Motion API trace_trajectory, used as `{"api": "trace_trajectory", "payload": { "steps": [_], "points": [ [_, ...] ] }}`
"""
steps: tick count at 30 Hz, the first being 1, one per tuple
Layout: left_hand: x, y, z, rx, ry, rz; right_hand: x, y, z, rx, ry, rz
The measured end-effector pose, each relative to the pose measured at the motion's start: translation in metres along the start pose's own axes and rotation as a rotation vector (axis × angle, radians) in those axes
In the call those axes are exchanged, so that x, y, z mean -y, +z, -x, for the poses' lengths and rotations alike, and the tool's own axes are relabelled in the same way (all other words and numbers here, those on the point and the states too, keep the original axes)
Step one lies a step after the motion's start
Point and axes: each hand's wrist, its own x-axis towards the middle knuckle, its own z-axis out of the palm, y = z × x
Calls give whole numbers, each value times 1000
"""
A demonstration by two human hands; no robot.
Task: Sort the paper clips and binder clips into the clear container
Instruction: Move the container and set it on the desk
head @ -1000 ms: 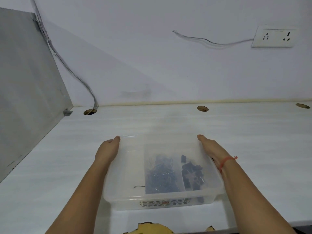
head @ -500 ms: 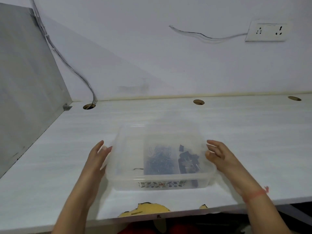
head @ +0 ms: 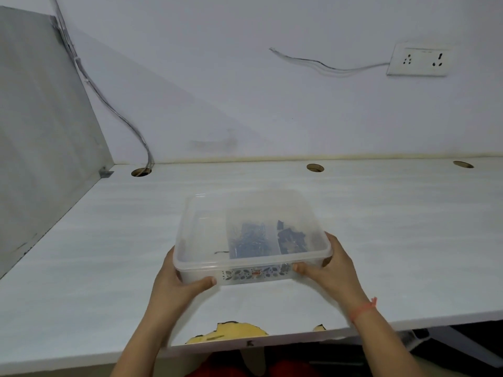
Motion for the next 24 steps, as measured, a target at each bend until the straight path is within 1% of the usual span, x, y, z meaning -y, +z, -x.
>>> {"api": "trace_trajectory", "payload": {
  "steps": [2, 4, 10, 15, 24],
  "points": [
    [2, 2, -15, -23, -17, -23, -3, 7, -6, -62, -11, -13],
    [4, 4, -33, -47, -16, -31, -8, 13, -20, -82, -12, -30],
    [4, 15, -95, -62, -5, -25, -14, 27, -82, -56, 2, -24],
    [3, 25, -152, -78, 8, -93, -20, 41, -140, -55, -7, -2],
    [7, 33, -238, -87, 11, -121, -33, 59, -232, -16, -28, 165]
  ]
}}
